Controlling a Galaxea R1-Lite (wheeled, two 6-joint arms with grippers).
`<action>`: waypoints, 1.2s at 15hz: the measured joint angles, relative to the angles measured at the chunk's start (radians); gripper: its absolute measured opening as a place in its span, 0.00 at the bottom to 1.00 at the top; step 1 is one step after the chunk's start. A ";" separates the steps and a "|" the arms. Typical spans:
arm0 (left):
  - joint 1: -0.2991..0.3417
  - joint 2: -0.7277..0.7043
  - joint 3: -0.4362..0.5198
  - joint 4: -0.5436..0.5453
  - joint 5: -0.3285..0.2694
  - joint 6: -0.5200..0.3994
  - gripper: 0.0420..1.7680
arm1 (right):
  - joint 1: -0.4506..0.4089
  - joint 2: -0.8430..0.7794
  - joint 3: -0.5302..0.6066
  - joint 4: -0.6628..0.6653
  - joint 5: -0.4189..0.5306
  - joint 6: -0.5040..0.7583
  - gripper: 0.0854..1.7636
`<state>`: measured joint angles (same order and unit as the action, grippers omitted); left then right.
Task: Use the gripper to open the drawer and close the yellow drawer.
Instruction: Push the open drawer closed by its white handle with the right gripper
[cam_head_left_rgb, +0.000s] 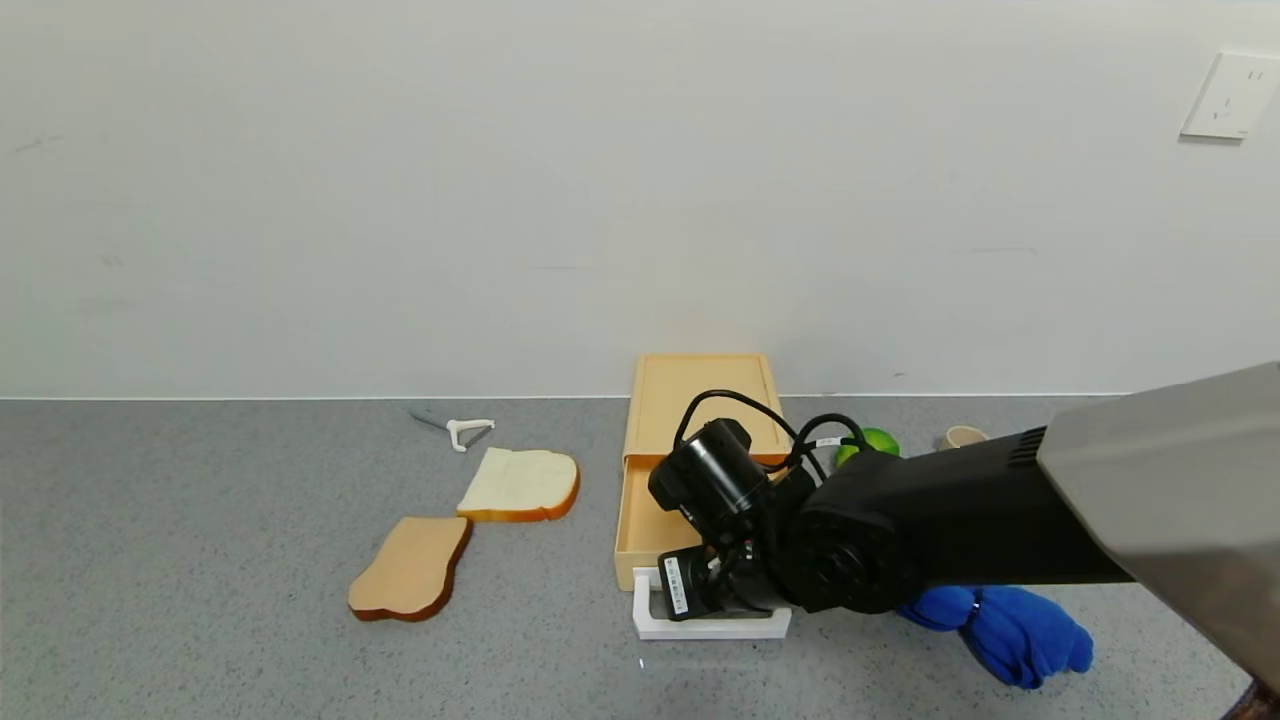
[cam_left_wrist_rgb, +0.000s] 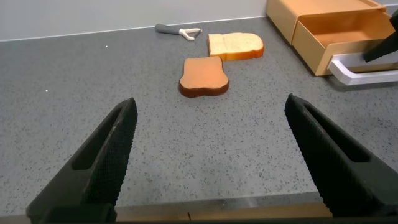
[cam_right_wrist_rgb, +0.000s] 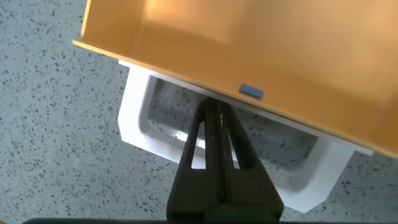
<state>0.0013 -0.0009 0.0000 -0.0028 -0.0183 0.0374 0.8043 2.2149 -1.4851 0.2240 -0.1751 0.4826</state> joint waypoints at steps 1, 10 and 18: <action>0.000 0.000 0.000 0.000 0.000 0.000 0.97 | -0.005 0.000 -0.010 0.002 0.000 -0.001 0.02; 0.000 0.000 0.000 0.001 0.000 0.002 0.97 | -0.035 0.036 -0.071 0.002 0.000 -0.016 0.02; 0.000 0.000 0.000 0.002 0.000 0.004 0.97 | -0.077 0.095 -0.177 -0.001 -0.001 -0.059 0.02</action>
<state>0.0013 -0.0009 0.0000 -0.0004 -0.0181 0.0413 0.7268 2.3102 -1.6626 0.2226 -0.1764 0.4236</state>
